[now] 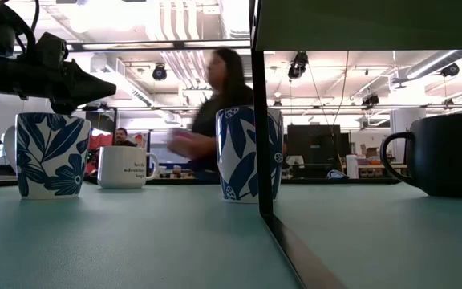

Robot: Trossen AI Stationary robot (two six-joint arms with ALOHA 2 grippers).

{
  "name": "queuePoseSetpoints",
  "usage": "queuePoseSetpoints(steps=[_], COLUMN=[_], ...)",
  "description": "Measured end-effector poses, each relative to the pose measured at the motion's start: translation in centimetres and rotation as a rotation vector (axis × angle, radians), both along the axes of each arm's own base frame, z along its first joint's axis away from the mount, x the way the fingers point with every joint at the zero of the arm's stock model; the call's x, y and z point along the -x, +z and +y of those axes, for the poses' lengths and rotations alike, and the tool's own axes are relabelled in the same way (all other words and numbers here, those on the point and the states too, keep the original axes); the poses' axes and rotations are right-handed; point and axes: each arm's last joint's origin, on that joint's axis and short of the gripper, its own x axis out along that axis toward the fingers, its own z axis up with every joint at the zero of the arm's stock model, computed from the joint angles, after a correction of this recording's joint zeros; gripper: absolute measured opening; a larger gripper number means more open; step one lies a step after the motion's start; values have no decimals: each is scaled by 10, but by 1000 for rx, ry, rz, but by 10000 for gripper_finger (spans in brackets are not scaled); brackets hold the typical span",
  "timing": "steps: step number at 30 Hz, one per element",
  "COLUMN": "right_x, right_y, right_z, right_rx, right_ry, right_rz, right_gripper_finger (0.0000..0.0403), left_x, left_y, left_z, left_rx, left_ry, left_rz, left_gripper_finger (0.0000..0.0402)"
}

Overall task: Place coffee mugs
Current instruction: Put the red patterned mug on the shelf

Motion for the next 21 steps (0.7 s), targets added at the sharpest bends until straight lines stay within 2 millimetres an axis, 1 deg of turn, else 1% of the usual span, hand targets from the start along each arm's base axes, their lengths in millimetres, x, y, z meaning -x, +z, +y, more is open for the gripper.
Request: queuePoseSetpoints(steps=[3,13,18,21], right_x=[3,-15,-20,-22], right_y=[-7,-20,-18,-15], right_z=[2,24,35,39], right_rx=[65,110,133,132], right_ry=[15,125,190,198], right_rz=[64,102,85,68], right_gripper_finger=[13,13,17,37], left_x=[0,0,0,0], left_y=[0,0,0,0], left_z=[0,0,0,0], left_rx=[0,0,0,0], left_ry=[0,0,0,0], left_rz=[0,0,0,0], left_gripper_finger=[49,49,49,49])
